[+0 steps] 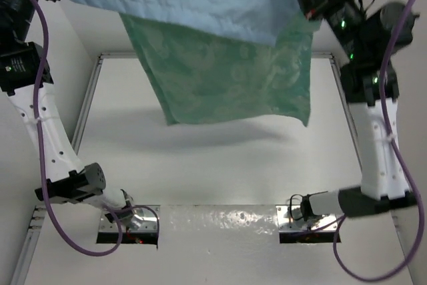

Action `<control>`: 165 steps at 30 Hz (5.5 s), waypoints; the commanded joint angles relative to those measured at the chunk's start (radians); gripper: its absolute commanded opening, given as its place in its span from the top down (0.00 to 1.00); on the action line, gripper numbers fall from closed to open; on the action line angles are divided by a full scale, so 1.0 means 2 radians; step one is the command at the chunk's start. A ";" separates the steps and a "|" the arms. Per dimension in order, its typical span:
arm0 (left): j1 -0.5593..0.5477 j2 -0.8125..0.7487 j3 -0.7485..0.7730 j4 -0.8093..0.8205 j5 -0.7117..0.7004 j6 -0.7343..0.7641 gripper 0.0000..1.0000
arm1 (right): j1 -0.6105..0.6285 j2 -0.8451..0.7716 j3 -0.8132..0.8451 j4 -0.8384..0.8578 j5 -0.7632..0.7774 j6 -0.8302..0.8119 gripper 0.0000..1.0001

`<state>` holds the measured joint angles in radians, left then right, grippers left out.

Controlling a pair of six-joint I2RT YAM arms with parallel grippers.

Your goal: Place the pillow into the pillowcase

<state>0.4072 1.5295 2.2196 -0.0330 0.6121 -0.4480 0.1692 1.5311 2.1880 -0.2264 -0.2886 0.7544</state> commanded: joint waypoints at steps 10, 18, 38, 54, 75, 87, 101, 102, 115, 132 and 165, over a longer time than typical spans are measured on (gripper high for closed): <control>-0.137 0.132 0.113 -0.023 -0.122 0.096 1.00 | -0.072 0.116 0.092 0.164 0.111 -0.007 1.00; -0.216 0.235 0.189 0.046 -0.196 0.140 1.00 | -0.108 0.125 0.111 0.250 0.164 -0.076 1.00; -0.146 0.274 0.003 -0.181 -0.254 0.307 0.42 | 0.424 -0.032 -0.349 -0.040 -0.024 -0.408 0.01; -0.068 0.114 -0.374 -0.395 -0.140 0.403 0.45 | 0.305 0.171 -0.230 -0.056 0.097 -0.257 0.24; -0.172 0.225 -0.416 -0.234 -0.354 0.318 0.41 | 0.260 0.362 -0.291 0.040 0.224 -0.067 1.00; -0.158 0.259 -0.403 -0.236 -0.267 0.355 1.00 | 0.256 0.301 -0.362 0.129 0.163 -0.080 1.00; -0.046 0.099 -0.209 -0.431 0.025 0.407 1.00 | 0.257 0.318 -0.319 0.098 0.160 -0.065 1.00; -0.058 0.102 -0.199 -0.446 0.053 0.414 1.00 | 0.264 0.325 -0.301 0.097 0.161 -0.066 1.00; -0.041 0.177 -0.162 -0.398 0.067 0.370 0.36 | 0.285 0.312 -0.129 -0.054 0.153 -0.172 0.01; 0.031 0.034 -0.516 -0.478 -0.223 0.590 0.28 | -0.085 -0.030 -0.593 -0.091 0.102 -0.156 0.01; 0.095 0.023 -0.212 -0.545 0.066 0.527 1.00 | -0.124 -0.155 -0.486 -0.057 -0.020 -0.112 1.00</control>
<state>0.5240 1.6783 1.4826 -0.9760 0.5751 0.6212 -0.0658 1.3418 0.9997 -0.3367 -0.3023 0.5114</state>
